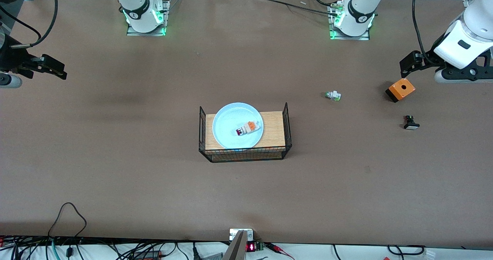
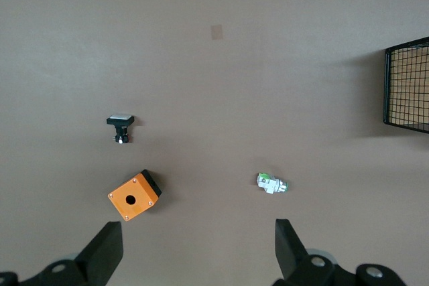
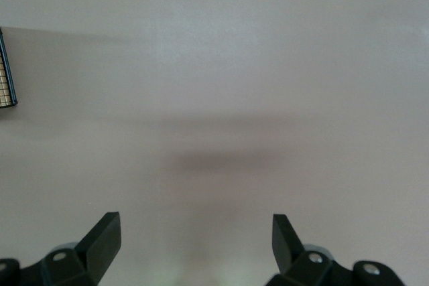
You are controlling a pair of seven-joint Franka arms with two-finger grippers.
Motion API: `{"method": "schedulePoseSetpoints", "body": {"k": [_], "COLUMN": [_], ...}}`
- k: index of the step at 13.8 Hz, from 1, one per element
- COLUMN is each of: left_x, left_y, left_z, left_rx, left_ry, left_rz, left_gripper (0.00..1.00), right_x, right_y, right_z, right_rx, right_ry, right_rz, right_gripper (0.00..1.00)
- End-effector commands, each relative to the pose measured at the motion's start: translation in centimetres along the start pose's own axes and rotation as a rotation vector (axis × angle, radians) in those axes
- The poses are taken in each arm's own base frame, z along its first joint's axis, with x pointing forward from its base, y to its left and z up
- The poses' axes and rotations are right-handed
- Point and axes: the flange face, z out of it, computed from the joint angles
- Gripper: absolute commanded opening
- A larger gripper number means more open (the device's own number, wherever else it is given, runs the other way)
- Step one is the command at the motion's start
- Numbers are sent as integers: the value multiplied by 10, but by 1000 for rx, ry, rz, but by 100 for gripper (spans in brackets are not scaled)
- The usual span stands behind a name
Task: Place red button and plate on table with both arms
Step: 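Move the left gripper over the basket toward the red button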
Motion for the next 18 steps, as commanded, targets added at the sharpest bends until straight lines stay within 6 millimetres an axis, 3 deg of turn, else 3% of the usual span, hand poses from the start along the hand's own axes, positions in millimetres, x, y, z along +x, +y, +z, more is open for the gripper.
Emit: {"method": "schedulePoseSetpoints", "body": {"k": [1,5,7,10,13,15,18], "left_x": [-5,-6,-8,3,20,19,15], "left_y": [-3,2,20,55,143,207,300], "left_z": [-5,-2,-4,-4,-12,-27,-7], "left_rx": [3,2,-34,-243,-313,-320,-340], "left_ry": [1,-18,-20,-39,1,80,115], "left_rz": [18,25,45,103,294,401,587], "left_gripper": [100,100,100,100,100,100,100], "right_x": [-6,-6,-6,-6,-6,-6,-5], "right_y": [-1,-1,-1,-1,-1,-2,-4], "right_z": [-6,-5,-5,-5,-5,-6,-6], "right_rx": [7,7,6,6,6,5,3], "right_ry": [1,-1,-1,0,0,2,4], "right_rz": [-19,-20,-20,-20,-20,-21,-26], "right_gripper": [100,100,100,100,100,100,100]}}
